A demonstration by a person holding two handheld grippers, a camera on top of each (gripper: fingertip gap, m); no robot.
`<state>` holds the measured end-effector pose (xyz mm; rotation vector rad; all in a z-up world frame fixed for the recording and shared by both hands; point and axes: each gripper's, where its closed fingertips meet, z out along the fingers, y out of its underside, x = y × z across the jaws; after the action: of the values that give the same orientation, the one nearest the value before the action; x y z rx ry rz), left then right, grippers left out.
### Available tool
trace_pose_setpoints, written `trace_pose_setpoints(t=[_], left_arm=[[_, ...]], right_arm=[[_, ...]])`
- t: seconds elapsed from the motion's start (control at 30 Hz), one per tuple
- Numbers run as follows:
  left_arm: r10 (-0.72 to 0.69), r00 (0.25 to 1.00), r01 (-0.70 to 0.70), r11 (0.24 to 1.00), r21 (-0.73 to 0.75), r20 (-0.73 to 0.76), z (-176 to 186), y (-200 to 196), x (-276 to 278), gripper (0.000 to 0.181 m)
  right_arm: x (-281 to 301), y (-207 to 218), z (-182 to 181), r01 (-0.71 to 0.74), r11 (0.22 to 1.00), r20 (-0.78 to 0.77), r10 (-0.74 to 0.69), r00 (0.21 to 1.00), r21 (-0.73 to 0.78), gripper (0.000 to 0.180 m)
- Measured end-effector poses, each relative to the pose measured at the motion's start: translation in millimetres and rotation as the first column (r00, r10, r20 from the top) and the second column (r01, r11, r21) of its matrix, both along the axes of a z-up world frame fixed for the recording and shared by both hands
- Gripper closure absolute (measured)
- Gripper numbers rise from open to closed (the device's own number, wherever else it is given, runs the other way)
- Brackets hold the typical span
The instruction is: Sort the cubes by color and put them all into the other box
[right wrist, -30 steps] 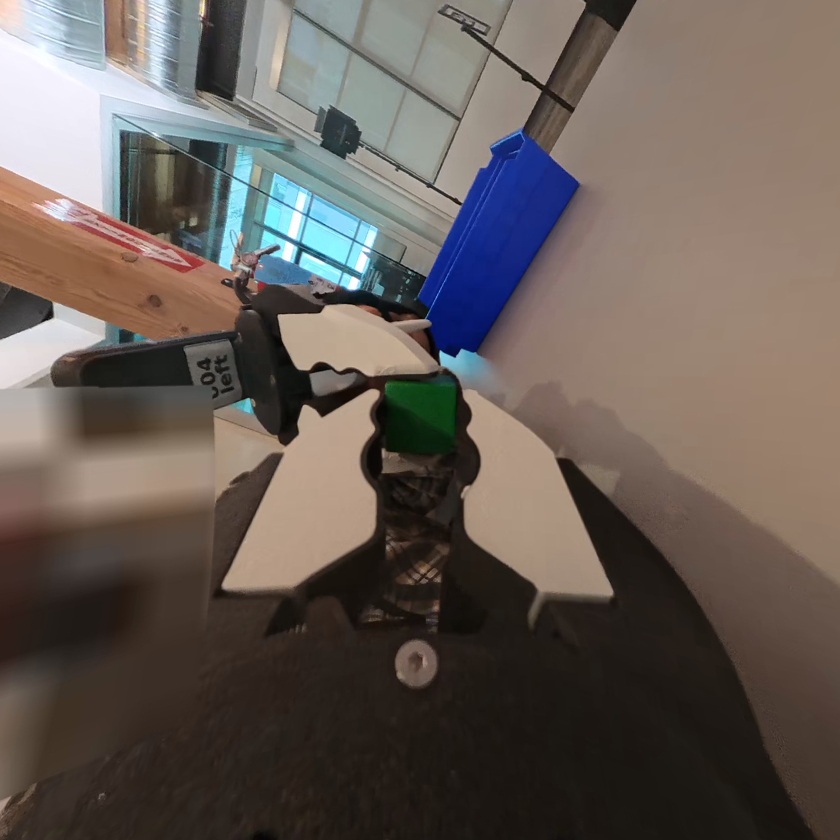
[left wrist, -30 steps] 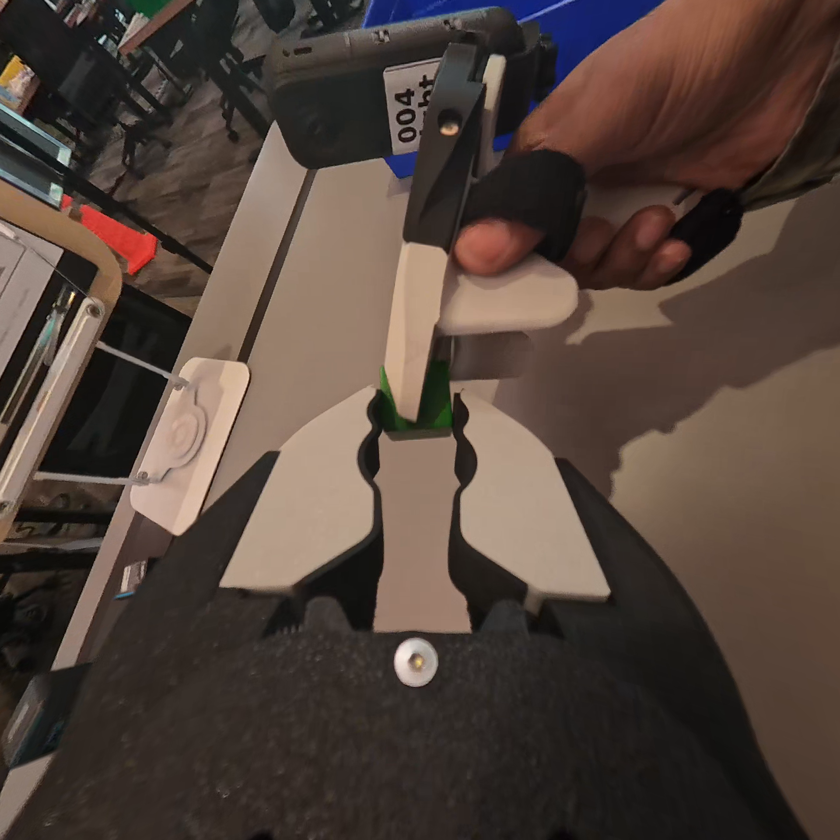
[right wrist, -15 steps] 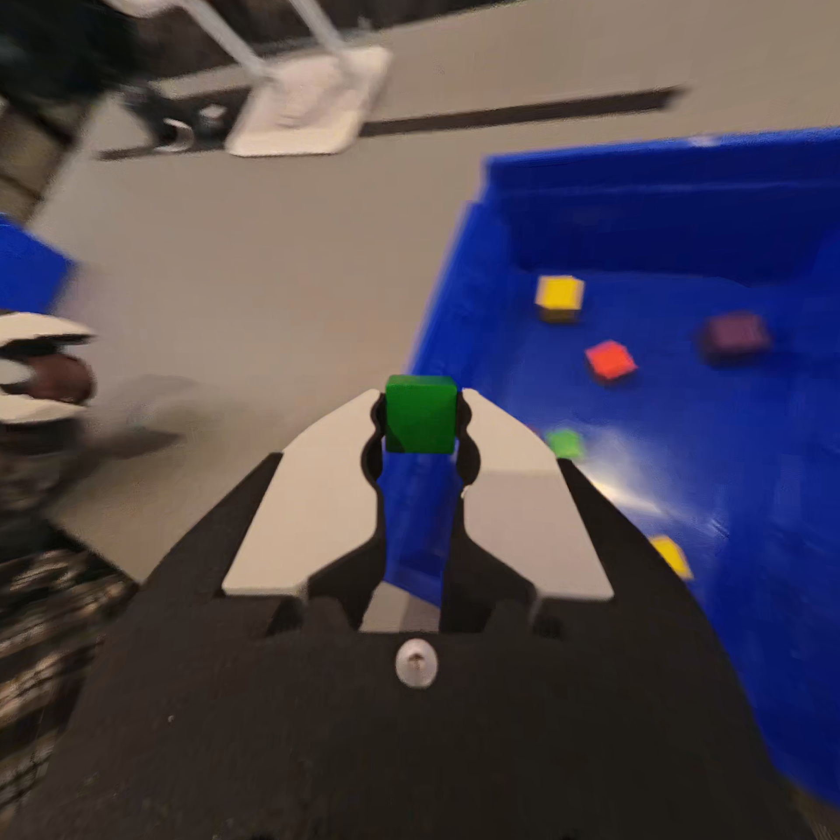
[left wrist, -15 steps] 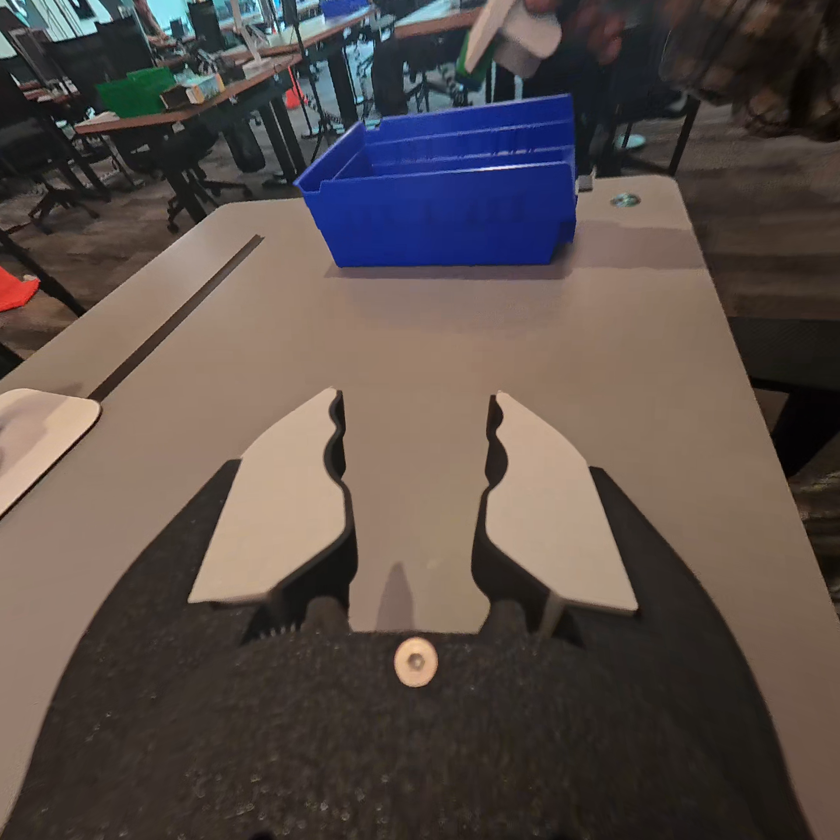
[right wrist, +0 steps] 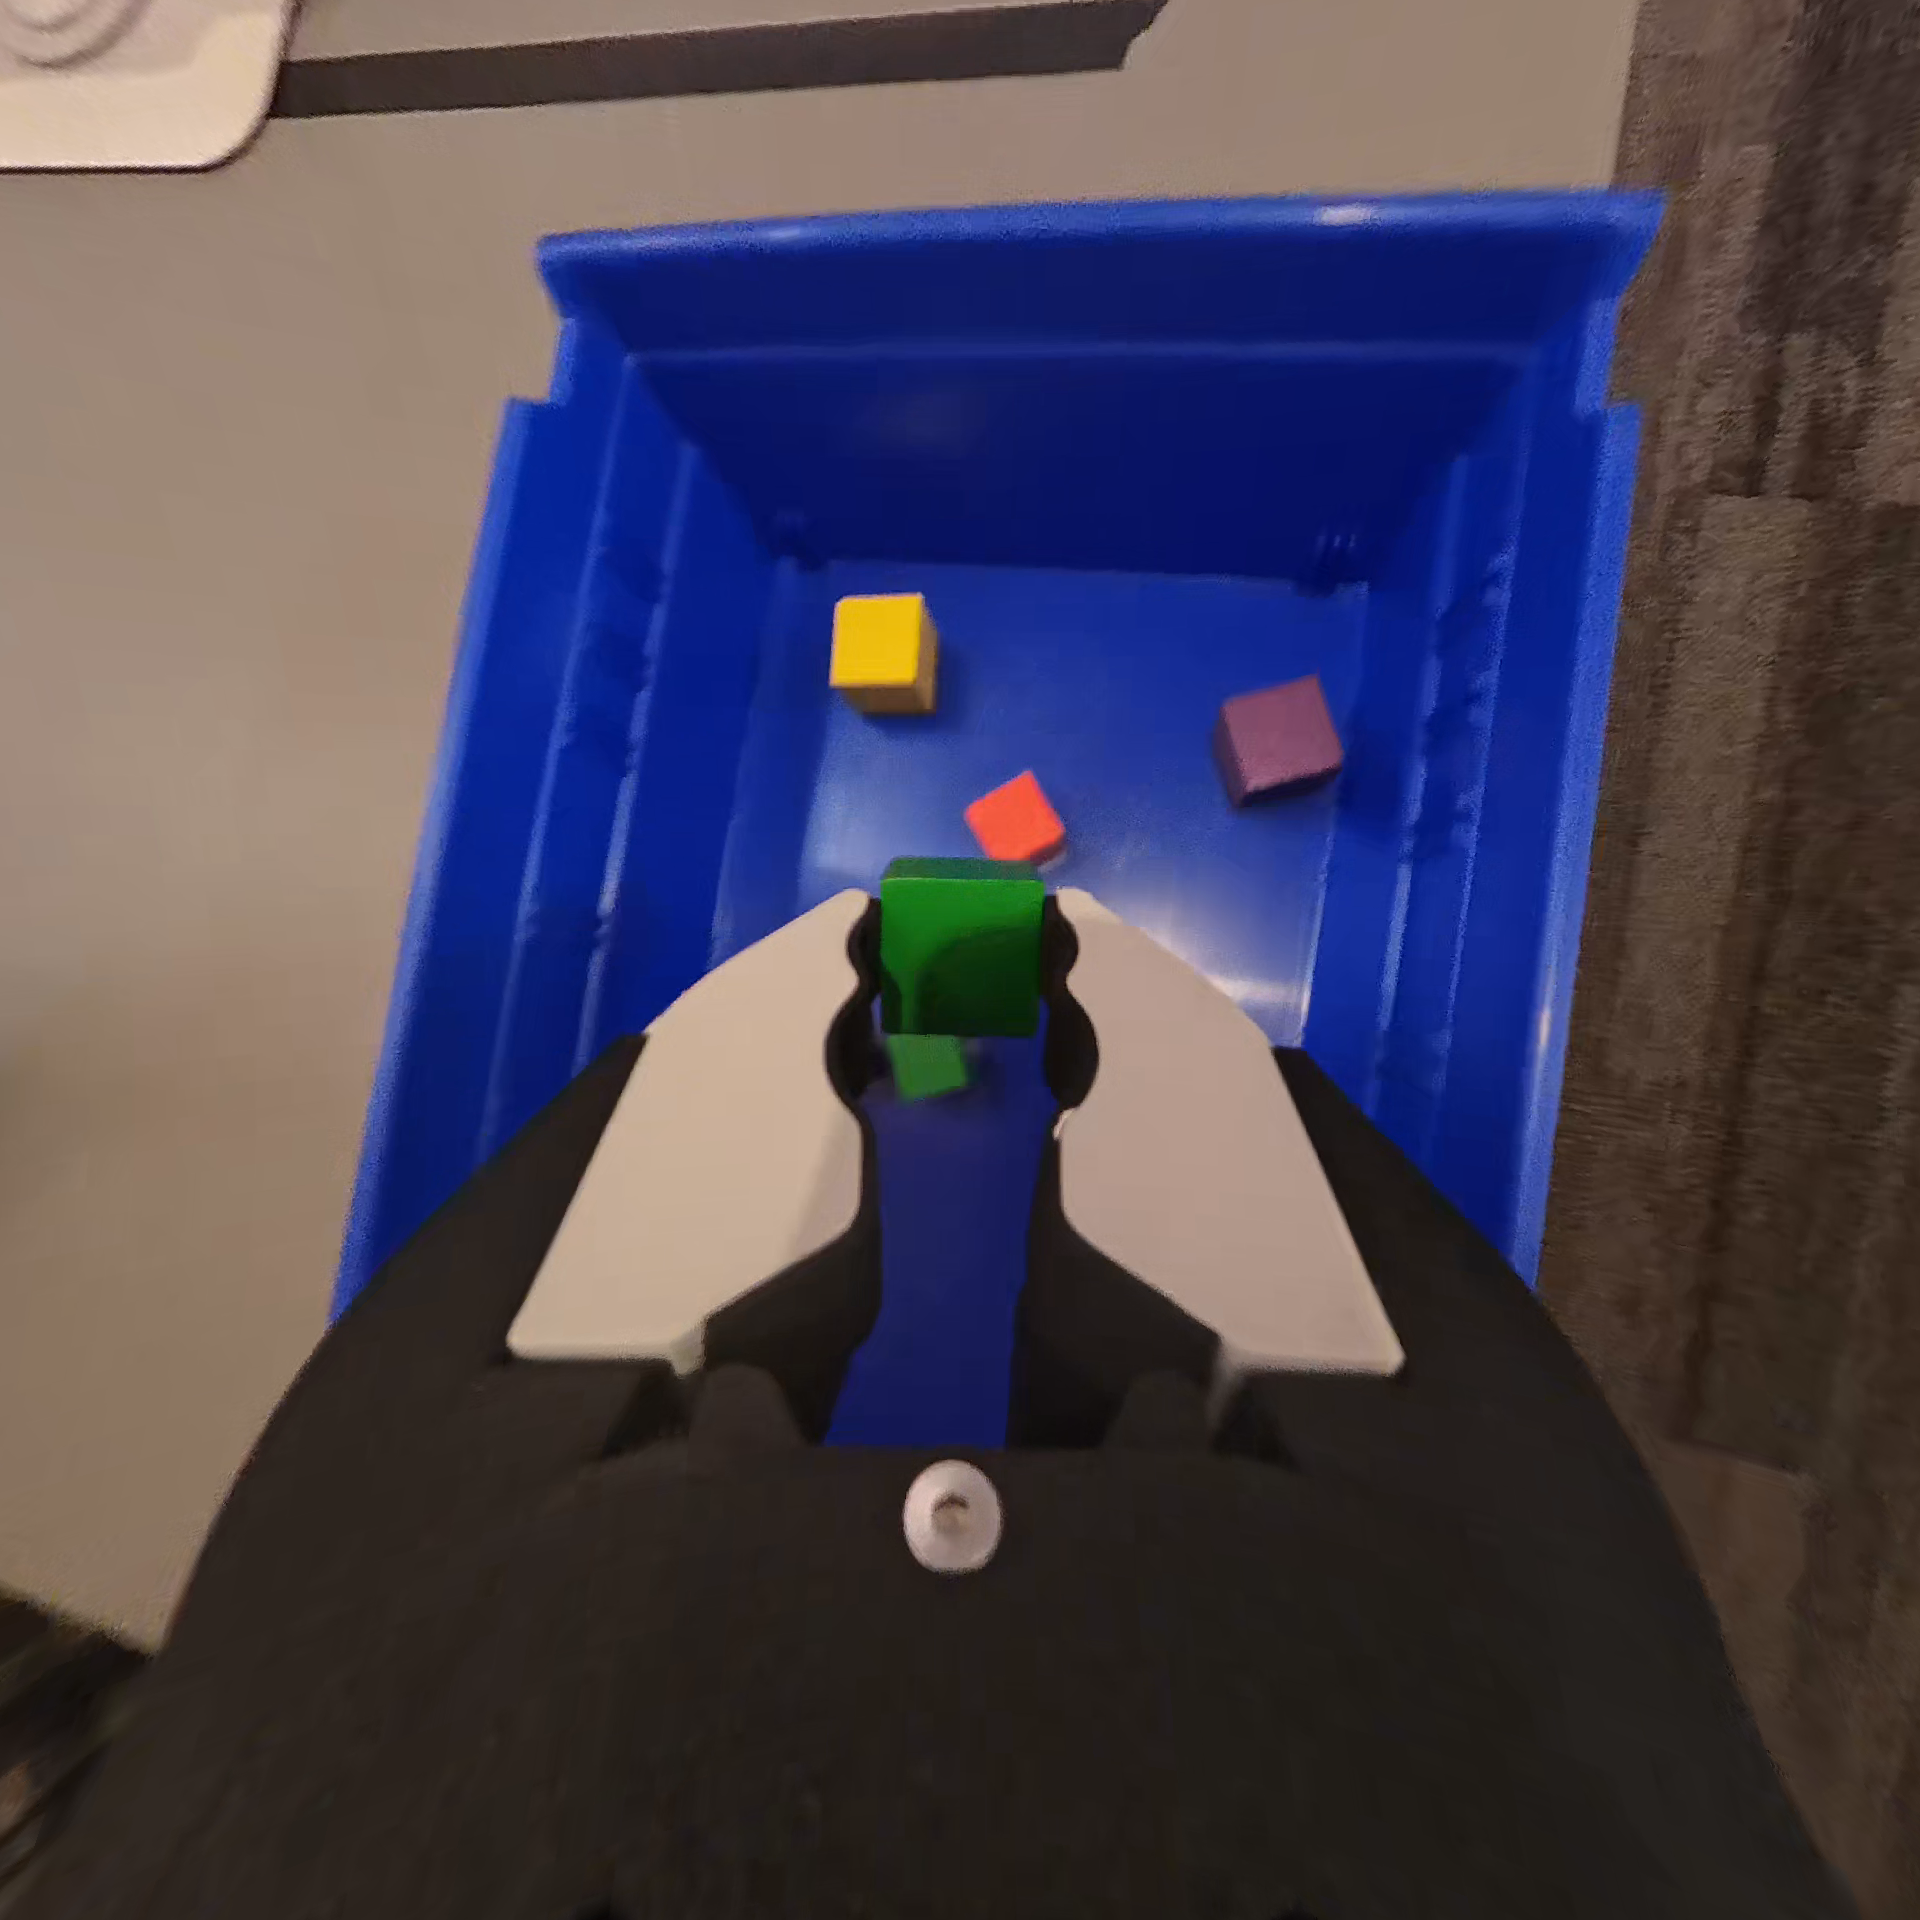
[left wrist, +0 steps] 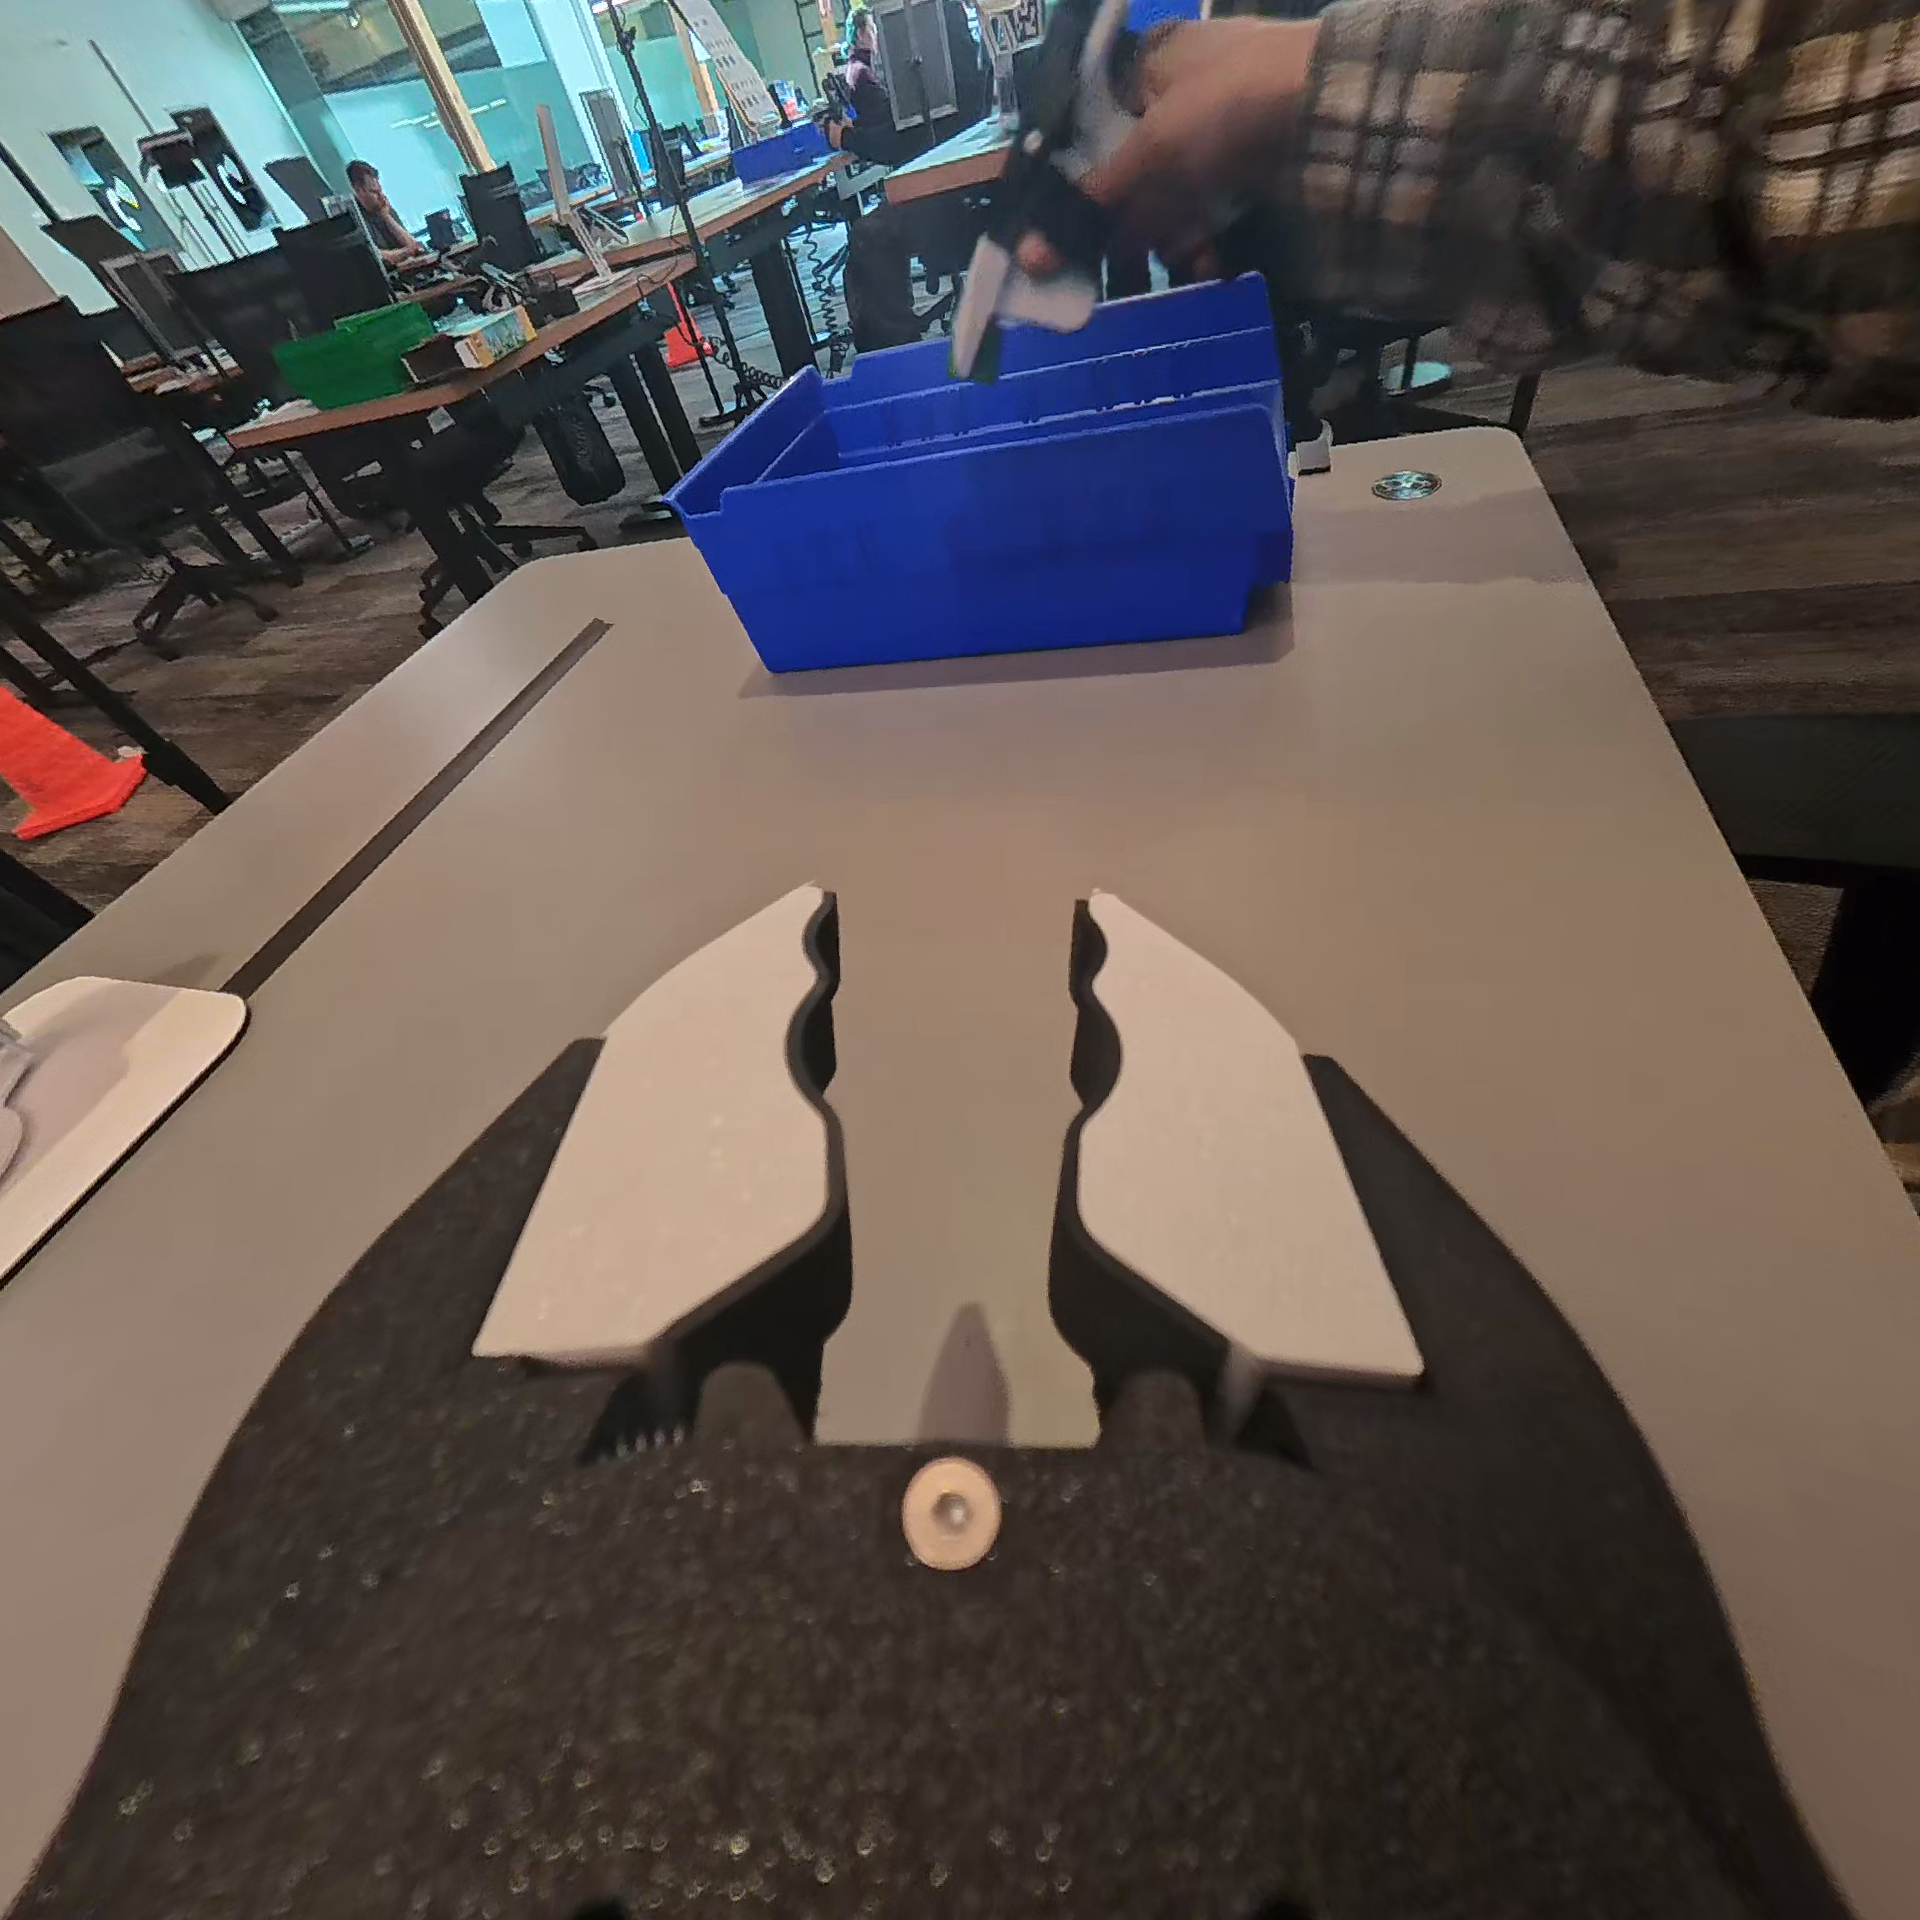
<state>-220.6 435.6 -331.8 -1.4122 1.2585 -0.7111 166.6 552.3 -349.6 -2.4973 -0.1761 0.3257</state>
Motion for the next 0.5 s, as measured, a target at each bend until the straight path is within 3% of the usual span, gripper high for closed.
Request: trace_pose_setpoints(t=[0.27, 0.33, 0.4, 0.5], left_arm=[[-0.001, 1.0, 0.001, 1.0, 0.0, -0.009, -1.8, -2.4, -1.5, 0.141], [0.004, 1.0, -0.004, 1.0, -0.015, -0.002, -1.5, -1.5, -3.6, 0.14], [0.009, 1.0, -0.009, 0.999, -0.031, 0.005, -0.3, -1.0, -6.7, 0.138], [0.017, 1.0, -0.016, 0.999, -0.051, 0.02, 2.1, 0.3, -11.8, 0.138]], right_arm=[[-0.3, 66.2, -52.6, 0.048, 0.995, 0.071, -0.042, 0.997, -0.084, 0.15], [-1.7, 69.7, -55.7, 0.071, 0.993, 0.049, -0.067, 0.997, -0.092, 0.13], [-3.4, 70.5, -38.4, 0.078, 0.996, 0.037, -0.076, 0.996, -0.049, 0.12], [-12.7, 65.7, 21.1, 0.067, 0.995, 0.004, -0.068, 0.998, 0.075, 0.12]])
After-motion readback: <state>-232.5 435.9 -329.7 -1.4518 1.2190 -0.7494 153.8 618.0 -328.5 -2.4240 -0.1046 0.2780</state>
